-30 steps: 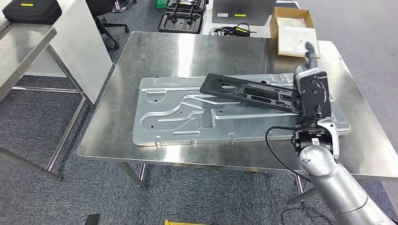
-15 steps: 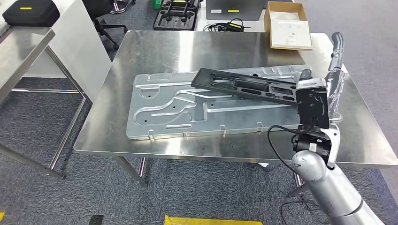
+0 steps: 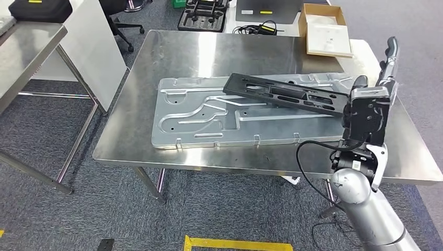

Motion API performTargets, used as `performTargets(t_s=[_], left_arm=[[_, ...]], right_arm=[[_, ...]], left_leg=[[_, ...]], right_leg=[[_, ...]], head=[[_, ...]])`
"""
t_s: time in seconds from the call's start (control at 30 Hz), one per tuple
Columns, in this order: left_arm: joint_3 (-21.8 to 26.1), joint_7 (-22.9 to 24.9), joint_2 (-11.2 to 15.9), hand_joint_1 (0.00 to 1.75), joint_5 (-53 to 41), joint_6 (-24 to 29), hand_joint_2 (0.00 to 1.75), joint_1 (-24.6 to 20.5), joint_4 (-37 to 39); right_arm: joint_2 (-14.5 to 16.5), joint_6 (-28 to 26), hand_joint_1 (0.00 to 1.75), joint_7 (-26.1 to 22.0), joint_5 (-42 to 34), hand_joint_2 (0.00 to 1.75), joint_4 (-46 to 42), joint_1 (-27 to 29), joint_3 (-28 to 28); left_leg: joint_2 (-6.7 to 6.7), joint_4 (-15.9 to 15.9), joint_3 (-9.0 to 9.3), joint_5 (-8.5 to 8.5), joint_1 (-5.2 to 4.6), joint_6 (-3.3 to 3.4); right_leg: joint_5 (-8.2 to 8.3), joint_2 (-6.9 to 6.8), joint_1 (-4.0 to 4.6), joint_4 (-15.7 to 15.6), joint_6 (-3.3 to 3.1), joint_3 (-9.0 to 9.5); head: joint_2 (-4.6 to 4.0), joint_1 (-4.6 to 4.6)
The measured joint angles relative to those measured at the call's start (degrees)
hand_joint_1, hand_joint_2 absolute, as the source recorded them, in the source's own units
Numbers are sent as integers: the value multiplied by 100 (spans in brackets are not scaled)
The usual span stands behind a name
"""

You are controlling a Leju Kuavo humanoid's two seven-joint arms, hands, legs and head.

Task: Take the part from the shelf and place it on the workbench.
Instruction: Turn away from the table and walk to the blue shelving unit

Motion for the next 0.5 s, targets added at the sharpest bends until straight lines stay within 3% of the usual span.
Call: performTargets(t_s=[0.07, 0.13, 0.2, 0.27, 0.33, 0.37, 0.4, 0.43, 0.5], left_arm=[[-1, -1, 1, 0, 23, 21, 0, -6, 0], [-1, -2, 2, 0, 56, 42, 0, -5, 0], [-1, -2, 5, 0, 96, 51, 0, 2, 0], [-1, -3, 12, 0, 121, 53, 0, -2, 0], [-1, -4, 20, 0, 128, 52, 0, -8, 0], [-1, -4, 24, 0, 131, 52, 0, -2, 0], [-1, -4, 25, 0, 133, 52, 0, 7, 0], [-1, -5, 27, 0, 133, 52, 0, 14, 0], [-1, -12, 42, 0, 131, 48, 0, 10, 0]], right_arm=[[-25, 91, 0, 100, -231, 0, -44, -23, 0], [-68, 243, 0, 219, -562, 0, -81, -32, 1], [-102, 415, 0, 250, -1051, 87, -118, -35, 2], [-133, 605, 0, 190, -1682, 175, -169, -49, 3], [-180, 766, 0, 89, -2262, 175, -214, -59, 4], [-203, 837, 0, 23, -2538, 175, -230, -60, 4], [-226, 917, 0, -56, -2854, 131, -247, -59, 4], [-252, 1009, 0, -140, -3190, 87, -266, -60, 4], [-314, 1244, 0, -315, -3910, 0, -303, -73, 4]], left_leg=[[-3, 48, -45, 9, -19, -46], [-5, 60, -87, 39, -31, -109], [-8, 108, -133, -4, -21, -172], [-10, 487, -296, -299, -7, -234], [-10, 1184, -570, -701, 0, -279], [-10, 1463, -667, -810, 2, -288], [-10, 1570, -680, -816, 3, -288], [-10, 1466, -590, -722, 3, -277], [-14, 756, -173, -403, -8, -215]], right_leg=[[131, 2, 21, -534, -39, 267], [139, 10, 37, -632, -85, 270], [195, 11, 16, -659, -157, 253], [253, 0, -4, -690, -228, 229], [293, -9, 3, -687, -257, 172], [311, -10, 7, -683, -259, 142], [327, -10, 10, -677, -257, 115], [340, -8, 13, -670, -251, 95], [360, -7, 20, -660, -231, 75]], head=[[0, -6], [-1, -9], [-1, -8], [-1, -26], [-1, -43], [-1, -44], [-1, -44], [-2, -44], [-1, -44]])
